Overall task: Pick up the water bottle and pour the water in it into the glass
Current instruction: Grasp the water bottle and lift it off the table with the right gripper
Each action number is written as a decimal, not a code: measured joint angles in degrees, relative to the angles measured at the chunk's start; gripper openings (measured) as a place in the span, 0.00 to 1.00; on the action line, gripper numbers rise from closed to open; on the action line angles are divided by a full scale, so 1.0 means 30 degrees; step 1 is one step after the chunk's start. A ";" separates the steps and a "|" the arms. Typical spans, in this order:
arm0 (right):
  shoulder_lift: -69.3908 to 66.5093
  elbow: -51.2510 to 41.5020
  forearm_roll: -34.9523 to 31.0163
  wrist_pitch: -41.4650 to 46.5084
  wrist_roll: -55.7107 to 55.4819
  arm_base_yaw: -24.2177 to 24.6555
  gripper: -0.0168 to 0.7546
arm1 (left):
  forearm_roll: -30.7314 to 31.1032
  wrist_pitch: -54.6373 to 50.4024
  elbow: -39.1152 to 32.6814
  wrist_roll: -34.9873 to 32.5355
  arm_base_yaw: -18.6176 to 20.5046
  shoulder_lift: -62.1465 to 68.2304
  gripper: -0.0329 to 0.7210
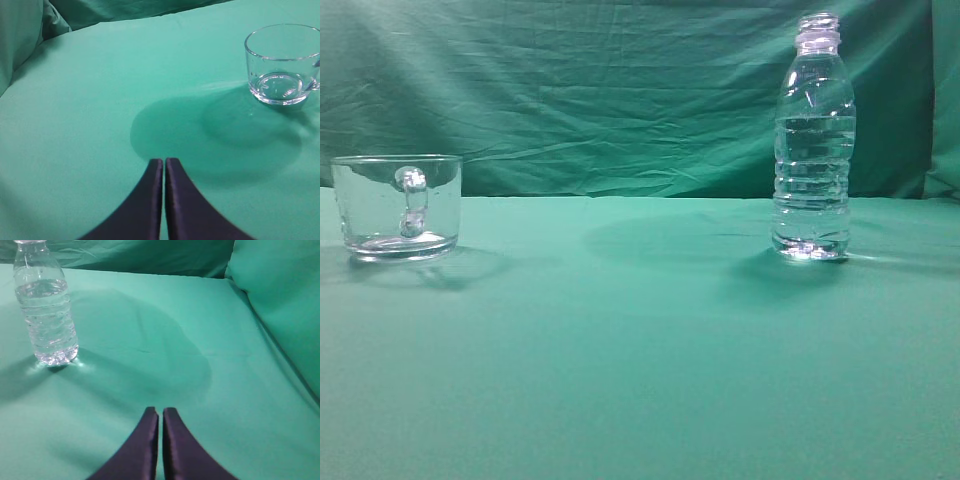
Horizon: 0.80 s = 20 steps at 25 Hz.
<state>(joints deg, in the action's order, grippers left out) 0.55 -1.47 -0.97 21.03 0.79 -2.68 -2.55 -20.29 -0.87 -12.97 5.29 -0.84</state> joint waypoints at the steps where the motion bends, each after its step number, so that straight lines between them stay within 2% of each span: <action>1: 0.0000 0.0000 0.0000 0.0000 0.0000 0.0000 0.02 | 0.0000 0.0000 0.0000 0.0000 0.0000 0.0000 0.04; 12: 0.0000 0.0000 0.0057 -0.0515 -0.0079 0.0000 0.02 | 0.0000 0.0000 0.0000 0.0000 0.0000 0.0000 0.04; 17: 0.0000 -0.0033 -0.1894 -0.5103 -0.0617 0.0000 0.02 | 0.0000 0.0000 0.0000 0.0000 0.0000 0.0000 0.04; 20: 0.0000 -0.0033 -0.2160 -0.7509 -0.0694 0.0000 0.02 | 0.0000 0.0000 0.0000 0.0000 0.0000 0.0000 0.04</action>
<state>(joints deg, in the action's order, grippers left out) 0.55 -1.57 -7.45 -1.49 -1.29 -2.68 -2.55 -20.29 -0.87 -12.97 5.29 -0.84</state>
